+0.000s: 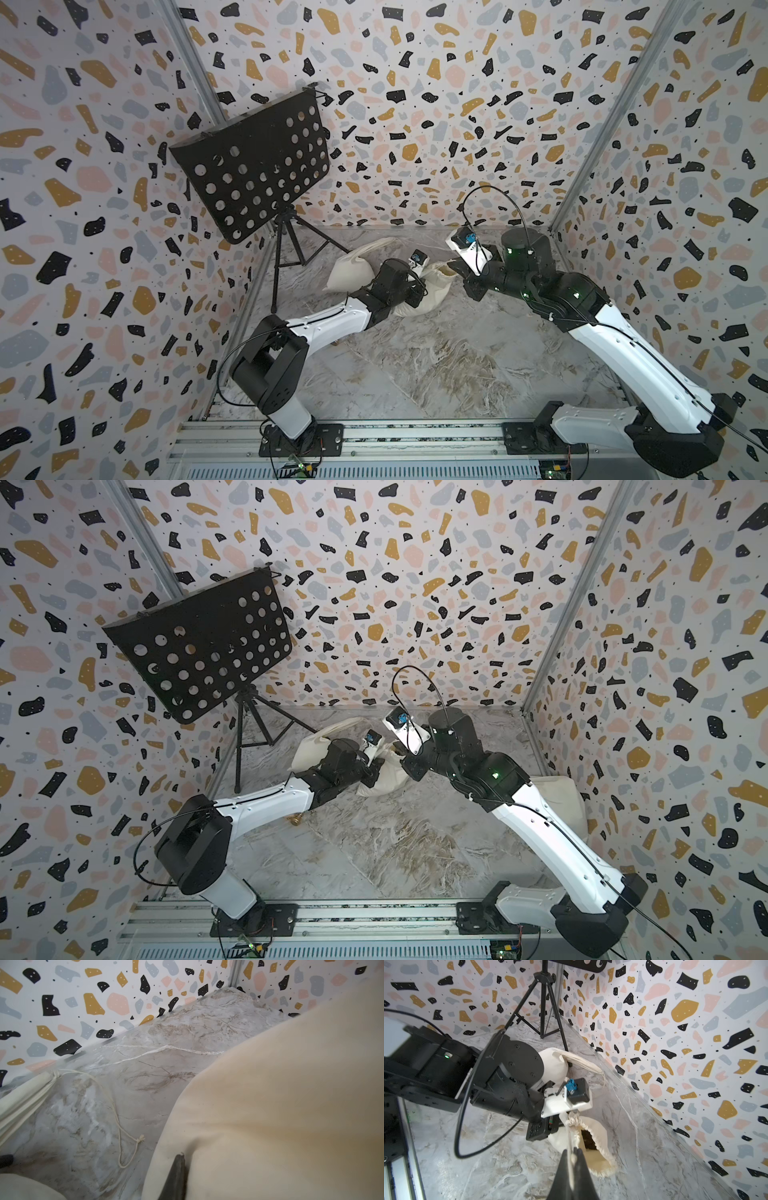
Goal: Close the soil bag
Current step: Frap the soil bag at the center of the board.
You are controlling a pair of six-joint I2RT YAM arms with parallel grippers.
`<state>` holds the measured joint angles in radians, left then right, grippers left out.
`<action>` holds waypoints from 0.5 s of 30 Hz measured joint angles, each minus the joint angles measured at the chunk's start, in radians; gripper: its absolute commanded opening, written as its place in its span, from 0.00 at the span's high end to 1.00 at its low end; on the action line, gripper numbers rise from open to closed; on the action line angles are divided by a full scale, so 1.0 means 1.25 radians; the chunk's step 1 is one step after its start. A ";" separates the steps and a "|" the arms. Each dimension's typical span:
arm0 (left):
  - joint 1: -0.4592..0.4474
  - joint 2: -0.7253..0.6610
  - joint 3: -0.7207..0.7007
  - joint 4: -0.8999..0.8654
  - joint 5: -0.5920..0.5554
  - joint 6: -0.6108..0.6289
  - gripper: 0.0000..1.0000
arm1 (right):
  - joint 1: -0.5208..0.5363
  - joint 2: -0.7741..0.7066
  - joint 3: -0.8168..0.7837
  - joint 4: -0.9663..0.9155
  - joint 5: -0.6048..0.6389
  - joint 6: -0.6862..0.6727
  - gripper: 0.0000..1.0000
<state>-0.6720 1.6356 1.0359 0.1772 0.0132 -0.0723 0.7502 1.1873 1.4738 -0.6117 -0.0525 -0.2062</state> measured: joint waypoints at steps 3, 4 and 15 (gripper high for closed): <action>0.017 -0.005 -0.020 0.017 -0.019 -0.034 0.86 | 0.000 -0.036 -0.044 0.016 0.030 -0.003 1.00; 0.026 -0.011 -0.030 0.023 -0.020 -0.042 0.85 | 0.000 -0.048 -0.061 0.022 0.035 -0.003 1.00; 0.073 -0.176 -0.185 0.006 0.048 -0.023 0.26 | 0.000 0.051 -0.020 0.157 -0.101 0.058 1.00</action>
<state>-0.5812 1.4151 0.8051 0.1852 0.0734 -0.1017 0.7502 1.2514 1.4483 -0.4160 -0.1787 -0.1337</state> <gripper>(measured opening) 0.682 0.049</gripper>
